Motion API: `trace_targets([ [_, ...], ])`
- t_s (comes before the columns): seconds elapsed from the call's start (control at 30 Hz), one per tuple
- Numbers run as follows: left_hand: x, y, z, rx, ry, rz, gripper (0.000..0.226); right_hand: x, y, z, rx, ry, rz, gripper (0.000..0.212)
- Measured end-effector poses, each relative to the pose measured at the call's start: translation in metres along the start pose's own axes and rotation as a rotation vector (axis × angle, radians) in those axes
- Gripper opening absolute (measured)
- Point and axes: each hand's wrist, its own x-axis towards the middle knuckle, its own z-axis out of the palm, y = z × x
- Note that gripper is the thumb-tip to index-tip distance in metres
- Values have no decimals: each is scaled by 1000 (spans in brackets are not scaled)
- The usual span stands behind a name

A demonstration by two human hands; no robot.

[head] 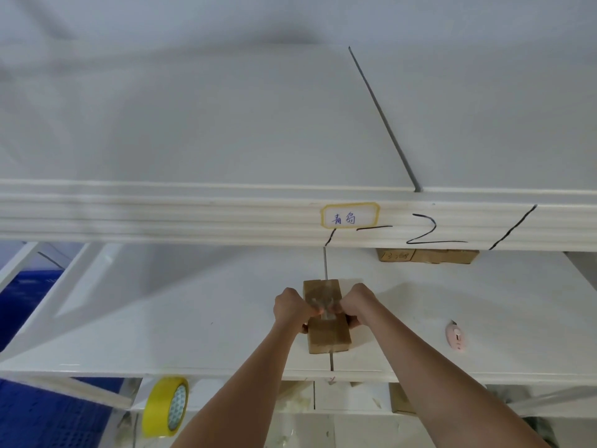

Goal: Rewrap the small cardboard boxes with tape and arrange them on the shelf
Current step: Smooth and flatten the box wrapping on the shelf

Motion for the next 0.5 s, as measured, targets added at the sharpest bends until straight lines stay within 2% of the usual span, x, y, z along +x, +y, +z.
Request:
trace_targets([
  [0.1, 5, 2, -6, -72, -35, -26, 40, 7, 0, 0, 72, -93, 71, 41],
  [0.17, 5, 3, -6, -46, -4, -7, 41, 13, 2, 3, 108, -95, 86, 57],
  [0.23, 6, 4, -5, -5, 27, 6, 42, 15, 2, 5, 106, -68, 93, 64],
  [0.4, 14, 3, -3, 40, 31, -5, 42, 11, -4, 2, 48, 8, 90, 54],
  [0.5, 17, 4, -2, 60, 41, 0, 38, 10, -7, 3, 12, 79, 52, 38],
])
